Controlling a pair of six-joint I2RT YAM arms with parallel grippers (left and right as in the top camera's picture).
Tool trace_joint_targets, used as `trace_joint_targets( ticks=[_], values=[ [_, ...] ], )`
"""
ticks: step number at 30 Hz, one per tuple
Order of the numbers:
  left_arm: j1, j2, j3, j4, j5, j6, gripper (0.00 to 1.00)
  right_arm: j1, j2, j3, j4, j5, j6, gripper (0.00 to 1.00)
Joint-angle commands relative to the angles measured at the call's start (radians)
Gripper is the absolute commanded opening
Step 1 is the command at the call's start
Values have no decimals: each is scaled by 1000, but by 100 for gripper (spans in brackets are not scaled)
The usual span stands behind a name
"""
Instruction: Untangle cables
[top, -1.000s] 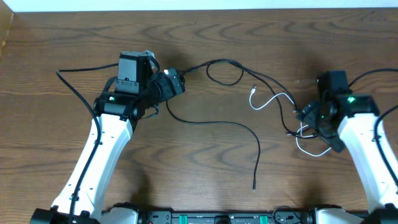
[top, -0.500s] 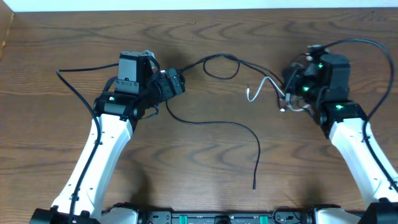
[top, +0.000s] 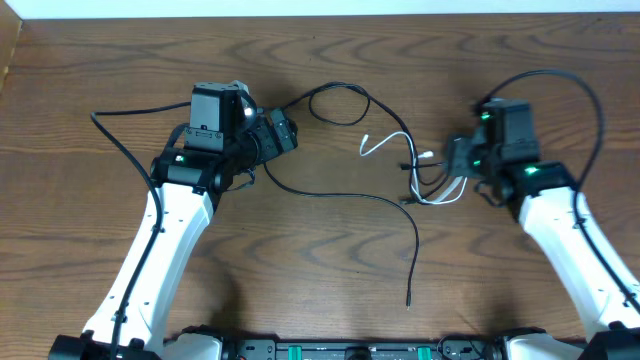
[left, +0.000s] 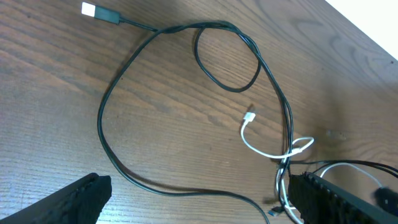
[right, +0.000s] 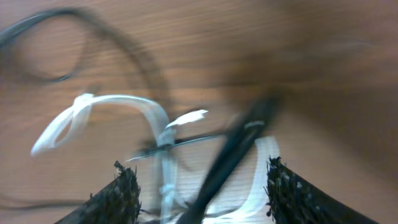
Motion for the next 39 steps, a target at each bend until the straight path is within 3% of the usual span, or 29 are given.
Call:
trace_joint_targets(
  ticks=[1,3,6,7,11,13,17,20,25,28,39],
  values=[
    [1,1,6,-2,12,-11,98,-68,2,124,-94,61,20,68],
    [1,1,6,-2,12,-11,98,-87,0,182,-169,-50,-22,81],
    [1,1,6,-2,12,-11,98,-88,-3,281,-285,-170,-19,86],
    [1,1,6,-2,12,-11,98,-88,-3,309,-325,-193,-8,86],
    [1,1,6,-2,12,-11,98,-89,-3,370,-532,-204,77,60],
    [1,1,6,-2,12,-11,98,-89,-2,366,-625,-196,95,61],
    [1,1,6,-2,12,-11,98,-90,-2,319,-746,-18,229,74],
    [1,1,6,-2,12,-11,98,-104,-2,237,-665,-32,283,79],
    [1,1,6,-2,12,-11,98,-151,-2,42,-350,-145,345,76],
    [1,1,6,-2,12,-11,98,-174,-2,8,-244,-230,345,74],
    [1,1,6,-2,12,-11,98,-175,-2,6,-158,-457,348,74]
  ],
)
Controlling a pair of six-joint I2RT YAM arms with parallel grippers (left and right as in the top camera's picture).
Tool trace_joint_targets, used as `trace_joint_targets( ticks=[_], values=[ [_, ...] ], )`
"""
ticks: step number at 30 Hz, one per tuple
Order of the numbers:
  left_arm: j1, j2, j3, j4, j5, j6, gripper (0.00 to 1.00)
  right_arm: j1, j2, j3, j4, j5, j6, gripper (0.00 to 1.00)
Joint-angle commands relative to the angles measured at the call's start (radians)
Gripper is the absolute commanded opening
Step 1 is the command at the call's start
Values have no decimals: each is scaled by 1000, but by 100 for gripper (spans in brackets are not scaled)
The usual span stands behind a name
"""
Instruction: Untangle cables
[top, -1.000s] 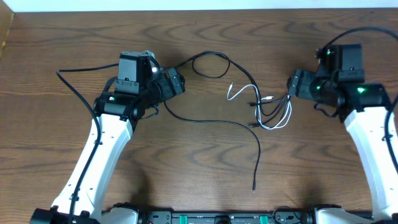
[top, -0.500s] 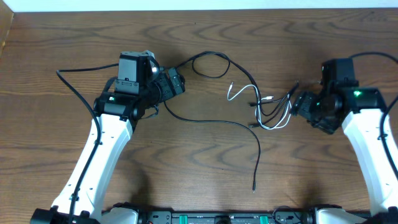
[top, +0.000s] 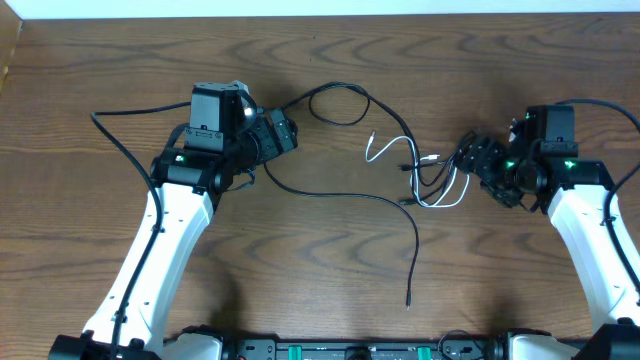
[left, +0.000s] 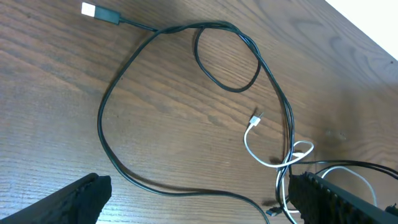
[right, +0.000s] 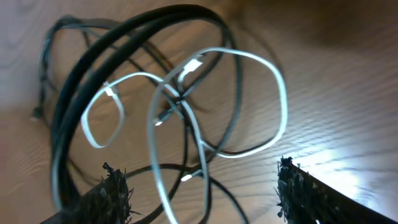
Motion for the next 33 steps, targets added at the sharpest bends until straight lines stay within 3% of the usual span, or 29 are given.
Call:
trace_joint_targets(
  ticks=[1,8,11,12,13,15,19,22,26,29,33],
  values=[
    [1,1,6,-2,12,-12,98,-4,-3,-2,26,-92,17,74],
    [1,1,6,-2,12,-12,98,36,43,-20,25,-87,24,57],
    [1,1,6,-2,12,-12,98,65,89,-31,-14,-69,-2,30],
    [1,1,6,-2,12,-12,98,68,92,-31,-18,-61,-5,29],
    [1,1,6,-2,12,-12,98,71,100,-31,-21,-48,-7,22],
    [1,1,6,-2,12,-12,98,71,99,-31,-21,-56,-15,1],
    [1,1,6,-2,12,-12,98,68,54,-2,-125,-143,-72,1],
    [1,1,6,-2,12,-12,98,59,-29,153,-457,-139,-203,1],
    [1,1,6,-2,12,-12,98,53,-92,402,-718,-217,-412,1],
    [1,1,6,-2,12,-12,98,53,-101,587,-737,-289,-474,1],
    [1,1,6,-2,12,-12,98,53,-84,706,-616,-293,-416,1]
  ],
)
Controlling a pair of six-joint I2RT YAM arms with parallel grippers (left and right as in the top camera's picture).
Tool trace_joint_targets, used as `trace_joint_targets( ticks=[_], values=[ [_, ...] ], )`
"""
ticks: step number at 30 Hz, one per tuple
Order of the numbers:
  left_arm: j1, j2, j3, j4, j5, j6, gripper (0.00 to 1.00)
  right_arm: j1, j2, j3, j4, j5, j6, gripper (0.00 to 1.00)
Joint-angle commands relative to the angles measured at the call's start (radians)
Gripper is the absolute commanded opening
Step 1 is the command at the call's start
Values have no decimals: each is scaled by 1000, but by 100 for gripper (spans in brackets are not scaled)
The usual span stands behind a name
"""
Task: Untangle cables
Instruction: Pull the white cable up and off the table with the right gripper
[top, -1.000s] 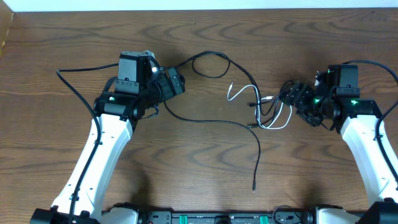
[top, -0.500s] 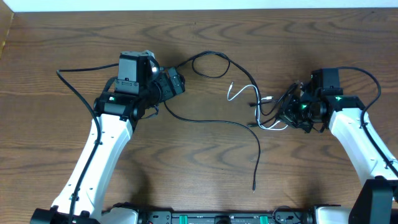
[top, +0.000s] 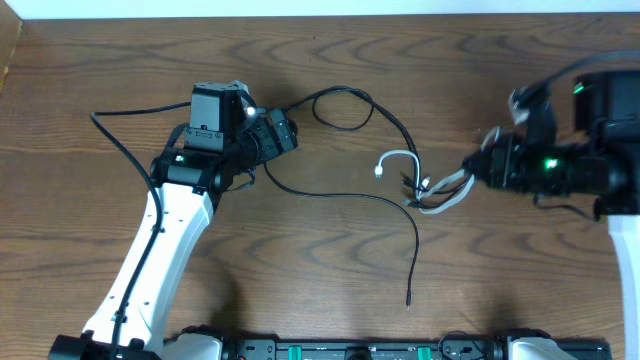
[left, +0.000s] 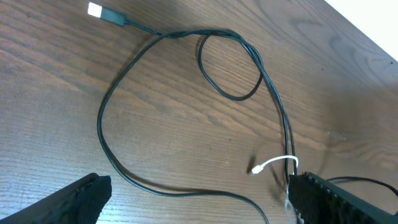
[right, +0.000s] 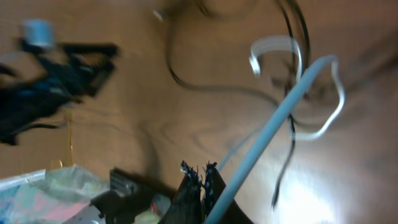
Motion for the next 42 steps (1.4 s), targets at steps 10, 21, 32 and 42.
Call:
trace_joint_targets(
  ticks=[10,21,32,42],
  values=[
    [1,1,6,-2,12,-8,98,-39,230,391,493,-424,102,1],
    [1,1,6,-2,12,-8,98,217,422,386,278,85,-28,1],
    [1,1,6,-2,12,-8,98,-82,353,715,375,48,14,1],
    [1,1,6,-2,11,-8,98,-193,430,713,428,-269,-75,1]
  ],
)
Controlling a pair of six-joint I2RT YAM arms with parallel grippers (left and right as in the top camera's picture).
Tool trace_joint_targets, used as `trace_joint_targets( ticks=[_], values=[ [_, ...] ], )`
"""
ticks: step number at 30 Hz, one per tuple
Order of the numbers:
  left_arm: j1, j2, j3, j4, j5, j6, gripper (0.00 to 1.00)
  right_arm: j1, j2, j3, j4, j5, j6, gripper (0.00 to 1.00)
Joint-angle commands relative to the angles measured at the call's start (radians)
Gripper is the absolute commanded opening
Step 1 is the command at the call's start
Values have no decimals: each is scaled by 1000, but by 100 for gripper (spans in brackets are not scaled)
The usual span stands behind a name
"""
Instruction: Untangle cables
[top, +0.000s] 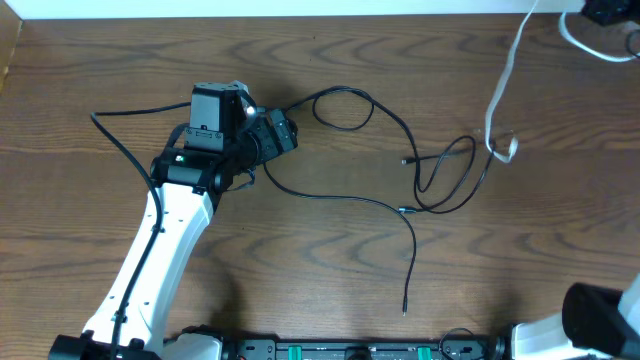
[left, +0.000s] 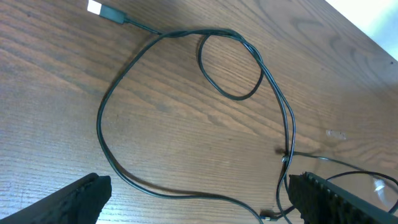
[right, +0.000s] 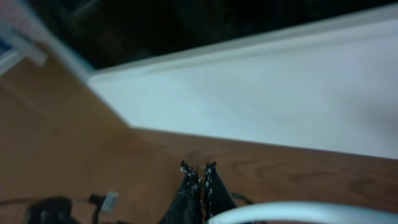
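A black cable (top: 440, 180) lies on the wooden table (top: 300, 260) with a loop (top: 340, 105) near its far end and a tail running to the front (top: 405, 300). In the left wrist view its loop (left: 230, 65) and silver plug (left: 95, 9) show. A white cable (top: 500, 100) hangs from the far right corner, clear of the black one. My right gripper (right: 199, 180) is shut on the white cable (right: 280, 211) and sits at the frame corner (top: 603, 12). My left gripper (top: 280, 133) stays open (left: 199, 205) beside the black loop.
The left arm (top: 160, 240) stretches from the front edge to the middle left. A pale wall strip (top: 300, 8) borders the table's far edge. One thin black lead (top: 120, 140) curves off the left arm.
My right gripper has gone from the table's right side up to the far right corner with the white cable. That cable has come out of the black tangle. The left arm is unchanged.
My right gripper stood open at the knot of white and black cables, then open just right of it. After that it was shut on the white cable, drawn to the right. Now the white cable hangs apart and the black one lies alone.
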Motion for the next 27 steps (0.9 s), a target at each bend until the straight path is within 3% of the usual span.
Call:
trace_joint_targets(
  ticks=[1,3,5,7,9,12,15,17,19,20,22,24,26,27],
  values=[
    [1,1,6,-1,11,-8,98,10,35,-5,18,43,-58,1],
    [1,1,6,-1,11,-8,98,10,47,-5,69,79,-6,1],
    [1,1,6,-1,11,-8,98,8,54,-5,177,-31,35,1],
    [1,1,6,-1,11,-8,98,-4,59,-5,402,-138,138,1],
    [1,1,6,-1,11,-8,98,-30,59,-5,547,-79,191,1],
    [1,1,6,-1,11,-8,98,-69,59,-5,632,-13,177,1],
    [1,1,6,-1,11,-8,98,-101,60,-5,561,100,94,1],
    [1,1,6,-1,11,-8,98,-119,69,-5,426,265,18,1],
    [1,1,6,-1,11,-8,98,-122,91,-6,319,484,-47,1],
    [1,1,6,-1,11,-8,98,-122,118,-6,251,733,-55,1],
    [1,1,6,-1,11,-8,98,-120,163,-6,189,984,-55,1],
    [1,1,6,-1,11,-8,98,-120,193,-6,155,951,-61,1],
    [1,1,6,-1,11,-8,98,-121,237,-6,90,575,-73,1],
    [1,1,6,-1,11,-8,98,-120,259,-6,114,252,-73,1]
  ],
)
